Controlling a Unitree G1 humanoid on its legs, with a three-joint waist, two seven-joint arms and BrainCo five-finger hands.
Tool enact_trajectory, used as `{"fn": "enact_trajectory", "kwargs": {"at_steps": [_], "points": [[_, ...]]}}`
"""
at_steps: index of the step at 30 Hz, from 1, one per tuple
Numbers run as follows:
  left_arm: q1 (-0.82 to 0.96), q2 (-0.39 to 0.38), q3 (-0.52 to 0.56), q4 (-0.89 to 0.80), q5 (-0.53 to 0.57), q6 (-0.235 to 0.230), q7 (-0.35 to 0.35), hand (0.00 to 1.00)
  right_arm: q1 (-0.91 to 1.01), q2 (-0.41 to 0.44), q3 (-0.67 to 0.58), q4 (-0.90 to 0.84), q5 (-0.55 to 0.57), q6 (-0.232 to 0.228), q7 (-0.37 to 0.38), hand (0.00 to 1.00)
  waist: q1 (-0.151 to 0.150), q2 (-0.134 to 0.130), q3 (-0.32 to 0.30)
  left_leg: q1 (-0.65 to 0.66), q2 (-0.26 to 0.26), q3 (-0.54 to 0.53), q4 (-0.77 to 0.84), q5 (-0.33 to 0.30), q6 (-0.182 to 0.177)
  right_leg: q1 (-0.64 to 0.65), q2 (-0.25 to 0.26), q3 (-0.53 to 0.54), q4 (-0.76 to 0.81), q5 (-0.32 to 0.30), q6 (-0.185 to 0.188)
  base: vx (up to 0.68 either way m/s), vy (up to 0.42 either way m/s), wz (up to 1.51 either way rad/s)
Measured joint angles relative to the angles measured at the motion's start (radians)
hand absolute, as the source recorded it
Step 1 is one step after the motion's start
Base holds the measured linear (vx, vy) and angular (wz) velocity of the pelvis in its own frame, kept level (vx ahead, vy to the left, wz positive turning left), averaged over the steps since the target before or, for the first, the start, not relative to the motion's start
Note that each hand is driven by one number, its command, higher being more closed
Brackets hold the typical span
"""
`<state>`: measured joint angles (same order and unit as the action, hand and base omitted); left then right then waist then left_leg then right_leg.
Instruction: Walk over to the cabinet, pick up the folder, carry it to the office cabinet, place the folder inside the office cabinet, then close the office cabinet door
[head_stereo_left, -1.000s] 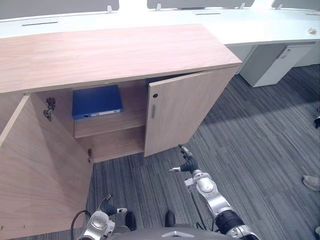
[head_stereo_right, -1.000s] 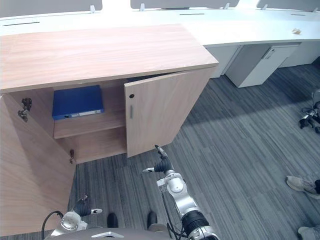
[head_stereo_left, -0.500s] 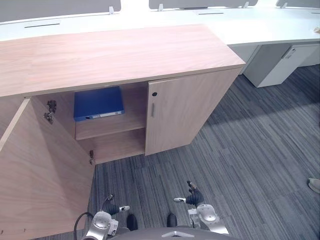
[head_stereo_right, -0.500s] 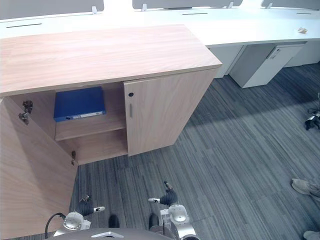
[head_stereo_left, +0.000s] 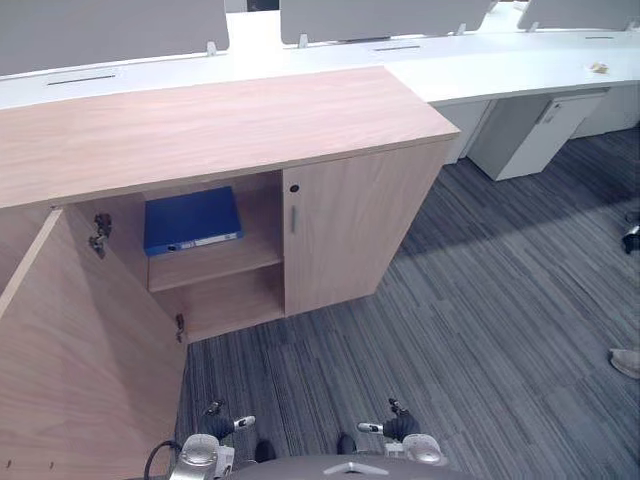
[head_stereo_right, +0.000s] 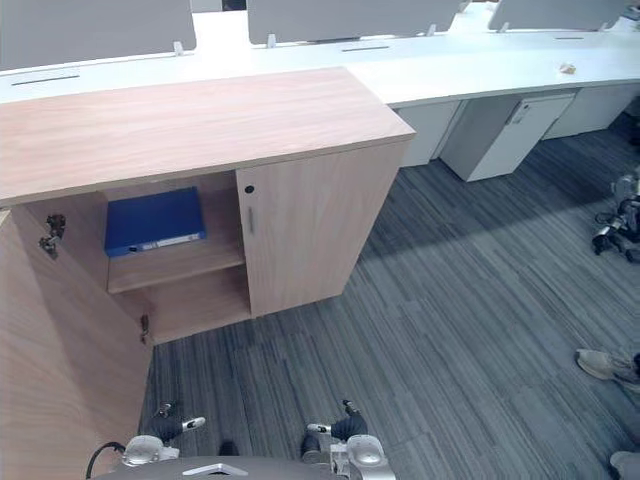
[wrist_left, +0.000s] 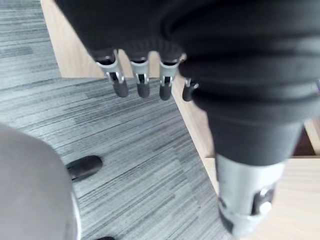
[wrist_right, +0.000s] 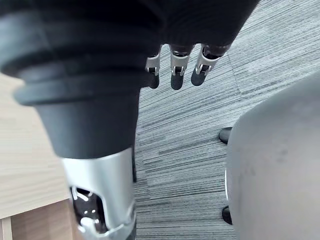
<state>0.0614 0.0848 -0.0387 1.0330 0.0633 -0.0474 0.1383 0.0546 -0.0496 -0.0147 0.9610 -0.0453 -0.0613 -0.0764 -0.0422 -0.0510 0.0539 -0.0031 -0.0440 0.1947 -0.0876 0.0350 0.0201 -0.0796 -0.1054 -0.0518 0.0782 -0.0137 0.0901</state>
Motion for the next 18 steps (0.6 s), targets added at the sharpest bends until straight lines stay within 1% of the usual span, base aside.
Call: {"fn": "enact_trajectory", "kwargs": {"at_steps": [2,4,6,7,8,9,11,13,14,15,16,17,18], "points": [[-0.001,0.009,0.009,-0.001,-0.016,0.0,0.0,0.0,-0.011,0.003,0.0,0.0,0.0,0.0,0.0,0.0,0.004,-0.01,0.009,-0.023,-0.002,-0.01,0.0,0.002,-0.003,-0.033,0.001,0.017,0.034,-0.018,0.001,-0.01,0.006,0.22],[0.0,0.01,0.031,-0.001,-0.025,0.002,0.0,0.0,-0.009,0.005,-0.001,0.0,0.0,0.0,-0.002,0.0,0.004,-0.015,0.011,-0.037,-0.007,-0.054,0.0,0.008,-0.006,-0.027,0.002,0.003,0.029,-0.026,0.003,0.06,-0.012,0.57],[0.0,0.008,0.053,-0.002,-0.042,0.001,0.0,0.0,-0.003,0.005,-0.008,0.001,0.0,0.0,-0.004,0.0,0.011,-0.012,0.011,-0.048,-0.013,-0.131,0.0,0.029,-0.01,0.013,-0.001,-0.061,-0.004,-0.031,0.0,0.15,-0.021,0.95],[0.0,0.007,0.062,-0.002,-0.043,0.001,0.0,0.0,0.003,0.005,-0.008,0.003,0.0,0.0,-0.008,0.0,0.013,-0.012,0.011,-0.052,-0.015,-0.153,0.001,0.036,-0.004,0.02,-0.001,-0.077,-0.007,-0.03,-0.007,0.15,-0.025,1.07],[0.0,0.0,0.083,-0.003,-0.044,0.0,0.001,0.0,0.004,0.006,-0.008,0.006,0.0,0.0,-0.018,0.0,0.021,-0.012,0.014,-0.059,-0.018,-0.191,0.006,0.053,0.006,0.036,0.002,-0.106,-0.008,-0.03,-0.013,0.16,-0.027,1.17],[0.001,-0.008,0.111,-0.007,-0.062,-0.001,0.002,0.0,0.002,0.007,-0.008,0.006,-0.001,0.001,-0.024,0.0,0.03,-0.012,0.016,-0.065,-0.022,-0.229,0.008,0.064,0.003,0.047,0.002,-0.128,-0.003,-0.035,-0.022,0.15,-0.025,1.17],[0.012,-0.019,0.152,-0.044,-0.085,-0.003,0.007,0.0,-0.007,0.011,-0.011,0.002,-0.001,0.001,-0.036,0.0,0.055,-0.012,0.028,-0.068,-0.026,-0.27,0.008,0.08,-0.008,0.049,0.004,-0.144,0.029,-0.055,-0.043,0.08,-0.032,1.07],[0.019,-0.036,0.187,-0.074,-0.132,-0.005,0.017,0.0,-0.036,0.024,-0.04,-0.004,-0.001,0.001,-0.041,0.0,0.072,-0.014,0.042,-0.081,-0.022,-0.279,0.008,0.092,-0.019,0.042,-0.012,-0.181,0.077,-0.087,-0.051,-0.02,-0.03,0.89],[0.022,-0.039,0.197,-0.08,-0.143,-0.006,0.021,0.0,-0.046,0.029,-0.043,-0.008,-0.001,0.001,-0.042,0.0,0.073,-0.015,0.044,-0.084,-0.02,-0.271,0.008,0.081,-0.02,0.038,-0.021,-0.197,0.087,-0.091,-0.051,-0.06,0.008,0.56],[0.023,-0.037,0.215,-0.081,-0.154,-0.008,0.023,0.0,-0.055,0.044,-0.049,-0.016,-0.001,0.001,-0.043,0.0,0.07,-0.025,0.05,-0.099,-0.011,-0.199,0.051,0.043,-0.008,0.043,-0.037,-0.223,0.088,-0.1,-0.045,-0.05,-0.003,0.58],[0.009,-0.038,0.251,-0.081,-0.174,-0.008,0.026,0.0,-0.054,0.051,-0.062,-0.046,0.0,0.0,-0.043,0.0,0.062,-0.039,0.058,-0.144,0.014,-0.072,0.212,-0.055,0.011,0.049,-0.067,-0.252,0.103,-0.113,-0.029,0.0,-0.002,0.62],[0.019,-0.051,0.279,-0.082,-0.191,-0.01,0.031,0.0,-0.04,0.048,-0.075,-0.067,0.0,0.0,-0.044,0.0,0.054,-0.031,0.058,-0.154,0.06,0.003,0.321,-0.103,0.002,0.06,-0.076,-0.268,0.127,-0.125,-0.019,0.02,0.006,0.53],[0.032,-0.061,0.289,-0.081,-0.199,-0.011,0.031,0.0,-0.025,0.043,-0.08,-0.084,0.0,0.0,-0.044,0.0,0.051,-0.02,0.055,-0.149,0.072,0.005,0.329,-0.129,-0.026,0.065,-0.071,-0.269,0.138,-0.14,-0.007,0.0,0.055,0.34]]}}
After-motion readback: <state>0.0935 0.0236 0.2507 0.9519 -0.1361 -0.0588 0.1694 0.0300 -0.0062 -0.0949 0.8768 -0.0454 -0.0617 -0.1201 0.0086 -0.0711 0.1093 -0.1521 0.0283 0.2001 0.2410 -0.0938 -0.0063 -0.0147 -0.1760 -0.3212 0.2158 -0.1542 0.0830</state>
